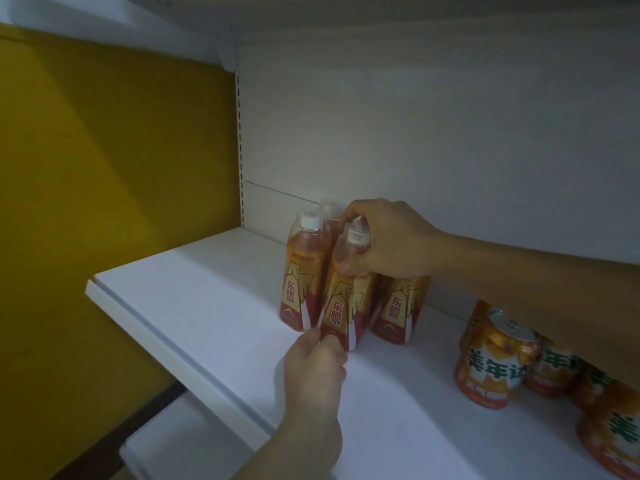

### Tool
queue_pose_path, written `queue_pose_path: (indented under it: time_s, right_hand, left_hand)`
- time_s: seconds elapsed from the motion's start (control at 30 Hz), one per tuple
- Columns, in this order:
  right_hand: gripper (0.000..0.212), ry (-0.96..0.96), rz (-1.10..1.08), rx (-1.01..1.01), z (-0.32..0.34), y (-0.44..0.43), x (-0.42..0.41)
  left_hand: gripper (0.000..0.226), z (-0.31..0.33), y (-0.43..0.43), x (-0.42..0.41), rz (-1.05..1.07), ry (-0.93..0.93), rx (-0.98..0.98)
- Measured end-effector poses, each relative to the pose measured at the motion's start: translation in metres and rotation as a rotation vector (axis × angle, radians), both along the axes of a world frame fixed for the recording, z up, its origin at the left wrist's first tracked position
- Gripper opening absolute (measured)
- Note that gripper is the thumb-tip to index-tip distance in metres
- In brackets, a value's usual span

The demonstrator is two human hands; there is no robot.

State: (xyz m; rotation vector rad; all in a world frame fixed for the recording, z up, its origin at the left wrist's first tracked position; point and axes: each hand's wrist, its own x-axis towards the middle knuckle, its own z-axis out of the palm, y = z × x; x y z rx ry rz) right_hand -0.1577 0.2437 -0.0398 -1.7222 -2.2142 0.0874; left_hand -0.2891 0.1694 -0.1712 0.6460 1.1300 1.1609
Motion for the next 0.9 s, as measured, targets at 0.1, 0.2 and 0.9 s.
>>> queue_pose_path:
  time_s: [0.1,0.2,0.9]
  right_hand:
    - [0.071,-0.021,-0.002,-0.007,0.002,-0.001,0.0]
    - [0.068,-0.084,0.025,-0.018,0.005,-0.001,-0.001]
    - [0.028,0.096,-0.1,0.045,0.037,0.036,0.035]
  left_hand:
    - [0.02,-0.003,0.002,0.001,0.012,0.017,0.023]
    - [0.036,-0.005,0.003,0.002,0.004,0.039,0.037]
    - [0.035,-0.001,0.011,0.006,0.003,0.173,0.22]
